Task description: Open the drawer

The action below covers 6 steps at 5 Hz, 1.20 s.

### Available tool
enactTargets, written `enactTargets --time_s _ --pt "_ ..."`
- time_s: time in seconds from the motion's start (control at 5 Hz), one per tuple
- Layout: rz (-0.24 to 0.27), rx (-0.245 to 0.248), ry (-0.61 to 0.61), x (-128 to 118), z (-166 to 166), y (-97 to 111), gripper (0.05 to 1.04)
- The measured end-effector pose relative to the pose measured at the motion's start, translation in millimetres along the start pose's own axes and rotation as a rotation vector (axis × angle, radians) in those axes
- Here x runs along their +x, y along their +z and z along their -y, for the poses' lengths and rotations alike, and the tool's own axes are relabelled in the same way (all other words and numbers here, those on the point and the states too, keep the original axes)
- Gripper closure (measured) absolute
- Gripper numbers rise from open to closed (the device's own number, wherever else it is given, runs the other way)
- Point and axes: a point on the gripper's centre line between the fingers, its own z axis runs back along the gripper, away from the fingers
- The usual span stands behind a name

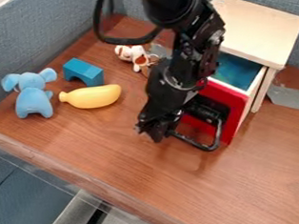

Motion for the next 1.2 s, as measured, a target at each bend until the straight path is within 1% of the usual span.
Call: enactTargets --time_s 0.2,0.4,0.6,0.8,1.0,1.2 --pt "0.006 0.014 -0.018 -2 -13 0 0.86" --pt "-0.005 0.018 -0.046 -5 -20 -1 0.806" --pt "-0.02 0.025 -0.141 -9 -17 4 0.525" --pt "-0.019 0.022 -0.144 -9 -16 5 0.217" --pt "-0.018 0.015 -0.145 -8 -12 4 0.067" --pt "-0.021 0.018 -0.163 -8 -13 10 0.073"
